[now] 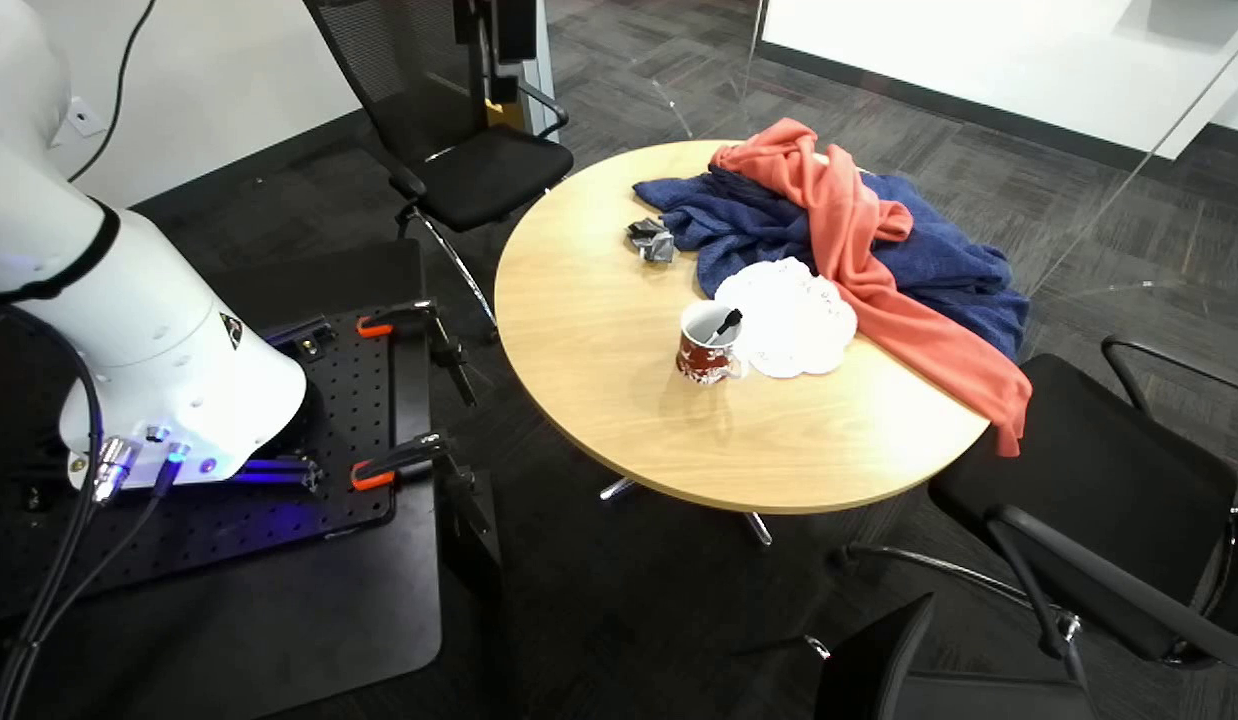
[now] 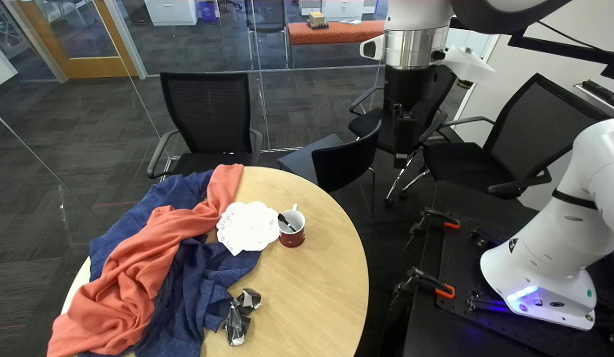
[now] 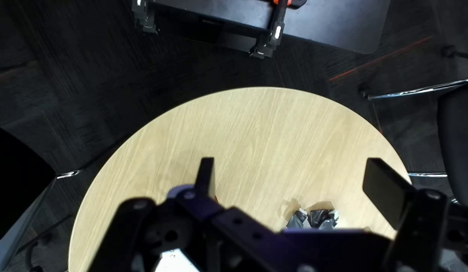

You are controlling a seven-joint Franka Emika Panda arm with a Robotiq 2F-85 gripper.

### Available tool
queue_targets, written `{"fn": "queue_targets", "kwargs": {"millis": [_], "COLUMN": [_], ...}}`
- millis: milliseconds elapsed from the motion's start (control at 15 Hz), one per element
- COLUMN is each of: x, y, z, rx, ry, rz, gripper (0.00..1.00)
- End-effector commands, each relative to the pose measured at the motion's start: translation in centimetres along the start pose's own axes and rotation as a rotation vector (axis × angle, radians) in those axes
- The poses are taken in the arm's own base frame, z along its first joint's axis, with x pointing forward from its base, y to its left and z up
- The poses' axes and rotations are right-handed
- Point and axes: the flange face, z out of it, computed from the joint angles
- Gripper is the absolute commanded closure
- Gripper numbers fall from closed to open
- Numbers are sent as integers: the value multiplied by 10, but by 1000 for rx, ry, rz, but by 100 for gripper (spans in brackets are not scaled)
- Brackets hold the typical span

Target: Take the marker out of the mug and put it on the table

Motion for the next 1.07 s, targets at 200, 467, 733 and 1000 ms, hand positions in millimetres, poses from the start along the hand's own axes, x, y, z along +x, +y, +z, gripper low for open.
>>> {"fn": "queue_targets", "kwargs": {"millis": [200,467,733,1000], "x": [21,48,73,91], "y": [-4,4,13,16], "z": [5,22,47,76], "rx": [-24,-47,-56,-70], "ry": [13,29,59,88], "rz": [-17,-23,-28,-40], "gripper": [0,0,0,0]}}
